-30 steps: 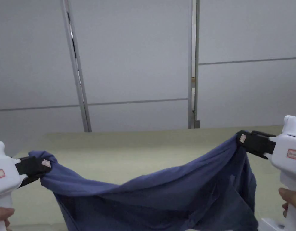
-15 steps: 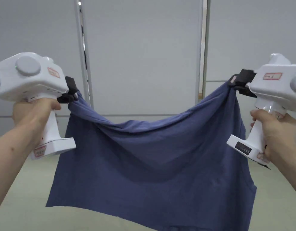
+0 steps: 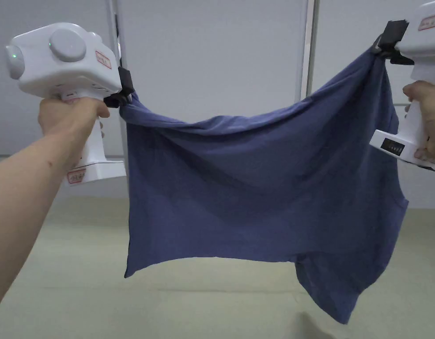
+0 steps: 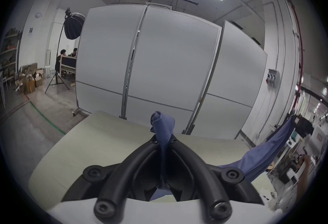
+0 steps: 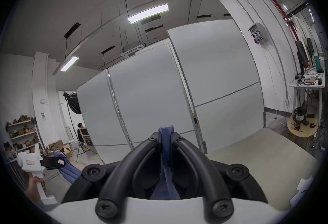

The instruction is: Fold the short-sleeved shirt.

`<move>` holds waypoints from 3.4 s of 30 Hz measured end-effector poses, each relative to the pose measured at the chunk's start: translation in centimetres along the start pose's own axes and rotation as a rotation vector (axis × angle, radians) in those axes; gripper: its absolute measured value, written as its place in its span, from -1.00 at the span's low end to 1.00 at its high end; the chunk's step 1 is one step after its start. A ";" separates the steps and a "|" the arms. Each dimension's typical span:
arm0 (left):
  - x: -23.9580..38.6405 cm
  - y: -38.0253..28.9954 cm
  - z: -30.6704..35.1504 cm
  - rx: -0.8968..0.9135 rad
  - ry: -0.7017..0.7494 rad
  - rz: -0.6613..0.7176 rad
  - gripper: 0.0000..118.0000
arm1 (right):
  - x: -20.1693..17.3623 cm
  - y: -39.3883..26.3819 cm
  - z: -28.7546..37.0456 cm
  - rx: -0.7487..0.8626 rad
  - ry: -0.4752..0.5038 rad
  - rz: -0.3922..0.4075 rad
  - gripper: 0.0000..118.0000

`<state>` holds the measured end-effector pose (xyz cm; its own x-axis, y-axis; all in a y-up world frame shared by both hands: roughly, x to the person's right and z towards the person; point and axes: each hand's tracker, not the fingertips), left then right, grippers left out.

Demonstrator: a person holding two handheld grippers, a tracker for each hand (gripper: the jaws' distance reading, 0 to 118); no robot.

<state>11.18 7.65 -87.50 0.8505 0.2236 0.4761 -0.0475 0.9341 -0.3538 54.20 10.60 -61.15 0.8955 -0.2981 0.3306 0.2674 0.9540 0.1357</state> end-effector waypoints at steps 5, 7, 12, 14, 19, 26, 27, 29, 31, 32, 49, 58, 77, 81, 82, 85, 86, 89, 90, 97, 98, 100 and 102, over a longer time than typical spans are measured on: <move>-0.4 -4.1 -0.7 0.002 -0.032 -0.050 -0.96 | 2.4 -4.4 2.2 0.060 -0.007 -0.014 -0.87; -0.4 -6.7 -0.3 -0.007 -0.059 -0.123 -0.96 | 3.6 -7.1 4.2 0.041 0.012 -0.019 -0.88; -2.5 -15.2 1.9 -0.093 -0.203 -0.082 -0.96 | 4.7 -16.0 13.6 -0.020 0.103 0.026 -0.89; -3.1 -19.5 3.7 -0.119 -0.182 -0.160 -0.96 | 4.2 -20.6 18.7 -0.123 0.123 0.086 -0.89; -6.4 -33.2 8.9 -0.309 -0.133 -0.220 -0.96 | 6.7 -33.2 27.1 -0.430 0.055 -0.017 -0.89; -12.2 -47.2 12.3 -0.685 -0.050 -0.032 -0.96 | 11.1 -44.6 30.0 -0.794 -0.065 -0.006 -0.89; -13.0 -48.5 12.5 -0.716 -0.004 -0.014 -0.96 | 11.5 -45.4 30.0 -0.835 -0.060 0.000 -0.89; -14.7 -50.4 12.4 -0.783 -0.007 0.029 -0.91 | 11.6 -46.3 30.3 -0.900 -0.078 0.073 -0.89; -15.6 -50.7 13.1 -0.732 -0.036 0.105 -0.69 | 11.9 -46.8 30.4 -0.956 -0.068 0.092 -0.88; -15.5 -49.9 13.6 -0.705 -0.030 0.142 -0.58 | 12.0 -46.7 30.4 -0.945 -0.092 0.097 -0.86; -7.8 -24.4 33.1 0.311 -0.038 -0.091 -0.54 | -0.3 -17.8 32.4 0.021 0.024 0.058 -0.97; -8.6 -29.5 30.2 -0.058 -0.074 -0.109 -1.00 | -0.6 -19.3 35.7 -0.016 0.202 -0.091 -0.97; -14.6 -50.4 12.8 -0.753 0.055 -0.001 -0.33 | 3.3 -28.2 33.2 -0.308 0.075 0.008 -0.97; -14.3 -50.2 13.0 -0.715 0.076 -0.074 -0.77 | 3.9 -28.9 32.9 -0.332 0.079 0.003 -0.97; -14.2 -50.0 13.5 -0.723 0.044 0.006 -0.80 | 4.2 -29.3 32.8 -0.340 0.073 0.004 -0.97; -13.3 -48.4 16.1 -0.633 0.006 0.020 -0.81 | 5.3 -31.2 33.2 -0.411 0.011 0.036 -0.97; -12.9 -47.9 16.7 -0.619 0.004 -0.005 -0.81 | 5.8 -32.0 33.1 -0.433 -0.002 0.043 -0.97; -12.0 -45.7 18.8 -0.548 -0.042 -0.004 -0.81 | 7.6 -35.2 33.2 -0.504 -0.043 0.080 -0.96; -11.7 -45.1 19.4 -0.534 -0.053 0.007 -0.81 | 8.4 -36.5 33.0 -0.520 -0.050 0.071 -0.87; -11.4 -43.5 19.1 -0.492 -0.086 0.018 -0.81 | 11.3 -43.6 32.0 -0.622 -0.083 0.100 1.00; -11.5 -43.5 19.0 -0.492 -0.087 0.018 -0.81 | 11.6 -44.2 31.4 -0.709 -0.104 0.087 1.00; -10.8 -43.6 19.0 -0.502 -0.090 0.027 -0.81 | 12.3 -45.5 30.7 -0.819 -0.100 -0.014 0.87; -10.6 -43.9 19.0 -0.508 -0.082 0.014 -0.81 | 12.8 -47.2 32.0 -0.763 -0.082 -0.069 -0.09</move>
<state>-5.71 -30.46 -61.74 0.8068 0.2754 0.5227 0.2191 0.6822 -0.6976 41.69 -39.33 -33.43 0.8467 -0.3307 0.4168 0.5195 0.6830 -0.5134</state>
